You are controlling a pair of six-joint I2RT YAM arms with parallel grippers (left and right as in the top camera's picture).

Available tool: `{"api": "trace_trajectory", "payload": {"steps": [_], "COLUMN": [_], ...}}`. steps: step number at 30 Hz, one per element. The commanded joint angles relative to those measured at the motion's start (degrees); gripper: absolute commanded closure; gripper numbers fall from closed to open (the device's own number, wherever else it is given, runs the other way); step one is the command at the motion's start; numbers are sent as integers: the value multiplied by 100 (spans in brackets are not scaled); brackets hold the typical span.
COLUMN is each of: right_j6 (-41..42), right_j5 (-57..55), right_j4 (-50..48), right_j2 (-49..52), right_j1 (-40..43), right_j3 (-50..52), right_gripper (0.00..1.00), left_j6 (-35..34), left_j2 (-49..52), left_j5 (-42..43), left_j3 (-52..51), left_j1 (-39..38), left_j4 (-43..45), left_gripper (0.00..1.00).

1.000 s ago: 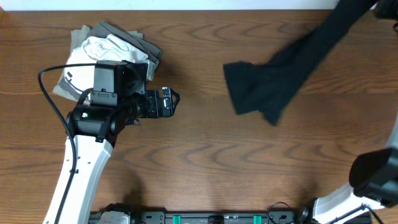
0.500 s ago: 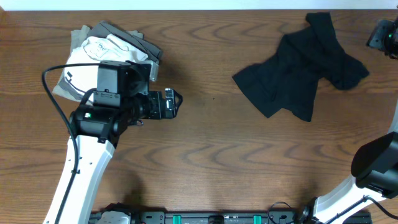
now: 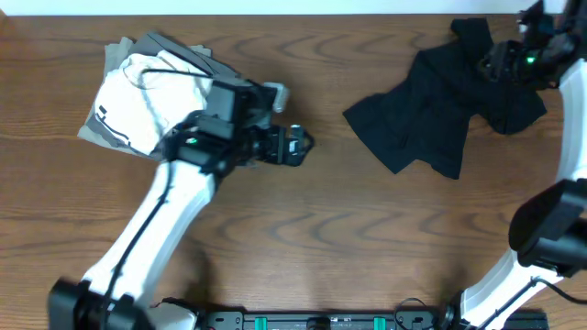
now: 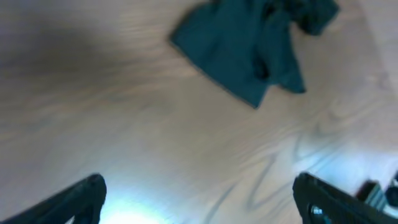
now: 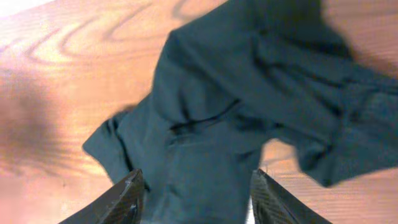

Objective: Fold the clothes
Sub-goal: 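Reach the left gripper to the t-shirt's left edge and grasp it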

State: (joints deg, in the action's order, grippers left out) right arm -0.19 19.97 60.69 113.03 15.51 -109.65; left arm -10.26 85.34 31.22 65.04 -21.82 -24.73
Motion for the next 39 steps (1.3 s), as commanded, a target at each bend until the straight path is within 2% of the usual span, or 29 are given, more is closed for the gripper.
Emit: {"api": "trace_trajectory", "payload": {"steps": [1, 4, 5, 7, 16, 22, 26, 31, 37, 39], "right_j6": [299, 334, 334, 361, 442, 442, 442, 439, 439, 439], "right_j5": [125, 125, 125, 125, 125, 125, 125, 122, 125, 125], "right_j4": [52, 103, 118, 175, 372, 490, 481, 468, 470, 470], "right_j2": [192, 208, 205, 205, 208, 208, 208, 208, 208, 208], "right_j1": [-20, 9, 24, 66, 216, 238, 238, 238, 238, 238], "right_j3": [22, 22, 22, 22, 22, 22, 22, 22, 22, 22], "right_gripper": [51, 50, 46, 44, 43, 45, 45, 45, 46, 46], "left_j6": [-656, -1471, -1679, -2065, -3917, -4321, -4345, -4291, -3534, -3289], "left_j2": [667, 1386, 1628, 2083, 3486, 4144, 4341, 4350, 4347, 4345], "left_j5": [330, 334, 356, 546, 734, 684, 599, 107, 46, 48], "left_j3": [120, 122, 122, 122, 157, 549, 763, 789, 791, 791], "left_j1": [-404, -654, -713, -787, -1025, -1246, -1318, -1408, -1410, -1410], "left_j4": [616, 1480, 1768, 2391, 4835, 4929, 4922, 4780, 4756, 4756], "left_gripper": [4, 5, 5, 5, 4, 5, 6, 25, 59, 68]}}
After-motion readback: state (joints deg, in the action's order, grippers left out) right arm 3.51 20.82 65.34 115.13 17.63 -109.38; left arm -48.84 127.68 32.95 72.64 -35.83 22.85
